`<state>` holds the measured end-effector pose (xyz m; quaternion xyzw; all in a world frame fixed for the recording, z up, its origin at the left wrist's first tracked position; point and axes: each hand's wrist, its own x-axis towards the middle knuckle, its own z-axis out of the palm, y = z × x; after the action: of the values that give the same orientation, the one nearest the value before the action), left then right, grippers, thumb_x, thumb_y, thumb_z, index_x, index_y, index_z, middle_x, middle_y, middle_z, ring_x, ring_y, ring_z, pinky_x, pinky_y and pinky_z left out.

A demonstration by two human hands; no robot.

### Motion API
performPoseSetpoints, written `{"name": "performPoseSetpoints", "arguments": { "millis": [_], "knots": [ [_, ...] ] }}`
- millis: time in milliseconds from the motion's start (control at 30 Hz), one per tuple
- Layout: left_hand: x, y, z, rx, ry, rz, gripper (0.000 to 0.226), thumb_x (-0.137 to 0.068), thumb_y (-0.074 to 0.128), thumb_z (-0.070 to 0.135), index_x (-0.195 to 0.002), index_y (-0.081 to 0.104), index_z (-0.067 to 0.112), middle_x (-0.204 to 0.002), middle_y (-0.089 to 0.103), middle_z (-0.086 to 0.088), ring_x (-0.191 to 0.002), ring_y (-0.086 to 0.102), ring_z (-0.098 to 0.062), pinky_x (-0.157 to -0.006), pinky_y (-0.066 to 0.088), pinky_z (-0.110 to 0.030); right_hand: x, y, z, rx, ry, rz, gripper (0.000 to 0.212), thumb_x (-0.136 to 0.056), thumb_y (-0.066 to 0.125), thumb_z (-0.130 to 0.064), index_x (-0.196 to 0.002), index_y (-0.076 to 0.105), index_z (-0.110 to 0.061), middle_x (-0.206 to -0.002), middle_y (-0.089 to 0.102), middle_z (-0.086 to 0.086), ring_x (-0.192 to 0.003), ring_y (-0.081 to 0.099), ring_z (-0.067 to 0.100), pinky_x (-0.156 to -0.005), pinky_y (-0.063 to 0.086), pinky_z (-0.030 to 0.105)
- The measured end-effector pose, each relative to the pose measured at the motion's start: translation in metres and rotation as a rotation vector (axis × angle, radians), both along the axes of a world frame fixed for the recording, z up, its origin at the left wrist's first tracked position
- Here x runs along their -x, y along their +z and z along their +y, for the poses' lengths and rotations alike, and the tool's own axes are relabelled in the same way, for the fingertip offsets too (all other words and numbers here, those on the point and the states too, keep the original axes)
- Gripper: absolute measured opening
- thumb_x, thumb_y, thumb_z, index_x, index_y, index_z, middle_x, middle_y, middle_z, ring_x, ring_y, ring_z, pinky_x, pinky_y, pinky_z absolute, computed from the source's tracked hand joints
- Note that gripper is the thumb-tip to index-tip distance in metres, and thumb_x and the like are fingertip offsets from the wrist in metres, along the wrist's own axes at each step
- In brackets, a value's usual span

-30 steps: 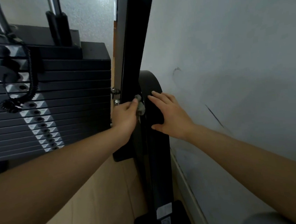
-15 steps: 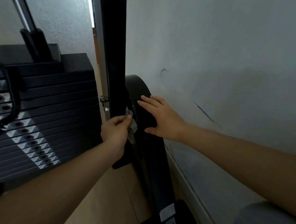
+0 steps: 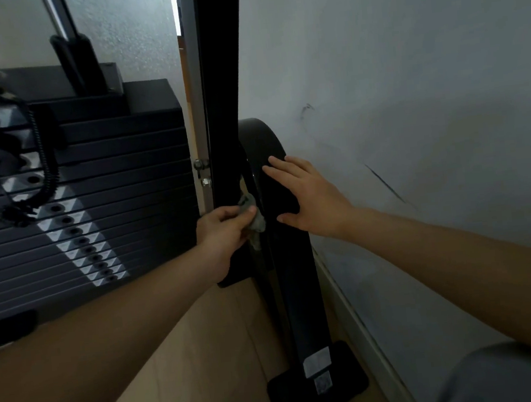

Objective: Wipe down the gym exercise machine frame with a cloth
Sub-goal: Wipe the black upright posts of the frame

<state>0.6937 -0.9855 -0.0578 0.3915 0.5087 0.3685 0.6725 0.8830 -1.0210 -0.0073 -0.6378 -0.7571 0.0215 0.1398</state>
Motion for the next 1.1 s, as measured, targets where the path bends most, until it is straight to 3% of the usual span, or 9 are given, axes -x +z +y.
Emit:
{"name": "performPoseSetpoints", "arguments": {
  "millis": [167,300,400,500,700,833,967,1100],
  "knots": [
    [0.006,-0.01,-0.014,0.05,-0.117,0.116,0.014,-0.085,0.08,0.026,-0.093,0.07,0.021,-0.097,0.074,0.001,-0.083,0.069,-0.008,-0.06,0.046,-0.014,-0.001,-0.002,0.0,-0.006,0.006,0.015,0.098,-0.077,0.084,-0.028,-0.158,0.028,-0.023,-0.166,0.02,-0.006,-0.153,0.012,0.021,-0.117,0.036,0.044],
    [0.007,-0.014,-0.018,0.128,-0.19,0.204,0.014,-0.085,0.08,0.023,-0.094,0.071,0.016,-0.089,0.071,0.0,-0.077,0.065,-0.009,-0.061,0.047,-0.019,0.001,-0.002,-0.001,-0.001,0.006,0.01,0.097,-0.079,0.083,-0.027,-0.158,0.027,-0.022,-0.166,0.02,-0.005,-0.153,0.012,0.022,-0.118,0.034,0.043],
    [0.007,-0.021,-0.023,0.198,-0.258,0.218,0.013,-0.086,0.079,0.018,-0.096,0.073,0.013,-0.091,0.073,-0.005,-0.074,0.067,-0.01,-0.051,0.052,-0.018,0.001,-0.003,-0.002,0.006,0.002,0.01,0.097,-0.079,0.082,-0.028,-0.158,0.027,-0.022,-0.166,0.019,-0.005,-0.153,0.011,0.022,-0.118,0.034,0.043],
    [0.007,-0.03,-0.029,0.252,-0.302,0.243,0.023,-0.086,0.079,0.019,-0.106,0.072,0.009,-0.099,0.074,-0.008,-0.077,0.069,-0.012,-0.062,0.061,-0.021,0.002,-0.003,-0.003,-0.001,-0.001,0.013,0.097,-0.079,0.082,-0.027,-0.158,0.027,-0.021,-0.166,0.02,-0.004,-0.153,0.012,0.023,-0.117,0.036,0.045],
    [0.009,-0.057,-0.048,0.388,-0.405,0.3,0.028,-0.094,0.07,0.028,-0.115,0.067,0.01,-0.106,0.072,-0.008,-0.087,0.068,-0.016,-0.082,0.058,-0.029,0.002,-0.005,-0.004,0.014,-0.005,0.023,0.096,-0.081,0.081,-0.026,-0.159,0.025,-0.021,-0.167,0.017,-0.004,-0.153,0.009,0.023,-0.118,0.033,0.043],
    [0.008,-0.074,-0.059,0.482,-0.428,0.292,0.027,-0.094,0.069,0.031,-0.114,0.067,0.013,-0.11,0.071,-0.01,-0.083,0.068,-0.016,-0.056,0.058,-0.024,0.002,-0.006,-0.004,0.032,-0.019,0.04,0.095,-0.082,0.08,-0.026,-0.159,0.024,-0.024,-0.167,0.015,-0.007,-0.154,0.007,0.02,-0.118,0.033,0.042],
    [0.007,-0.091,-0.074,0.593,-0.384,0.225,0.024,-0.098,0.062,0.027,-0.115,0.064,0.01,-0.11,0.07,-0.012,-0.092,0.068,-0.021,-0.073,0.06,-0.03,0.002,-0.007,-0.005,0.032,-0.017,0.044,0.094,-0.083,0.078,-0.025,-0.159,0.022,-0.024,-0.168,0.014,-0.007,-0.154,0.005,0.02,-0.118,0.033,0.039],
    [0.009,-0.111,-0.097,0.737,-0.364,0.156,0.019,-0.098,0.06,0.025,-0.106,0.063,0.008,-0.103,0.068,-0.012,-0.092,0.067,-0.023,-0.074,0.058,-0.032,0.002,-0.007,-0.005,0.033,-0.014,0.035,0.094,-0.085,0.077,-0.025,-0.16,0.021,-0.023,-0.168,0.012,-0.006,-0.154,0.004,0.021,-0.116,0.033,0.037]
  ]
}}
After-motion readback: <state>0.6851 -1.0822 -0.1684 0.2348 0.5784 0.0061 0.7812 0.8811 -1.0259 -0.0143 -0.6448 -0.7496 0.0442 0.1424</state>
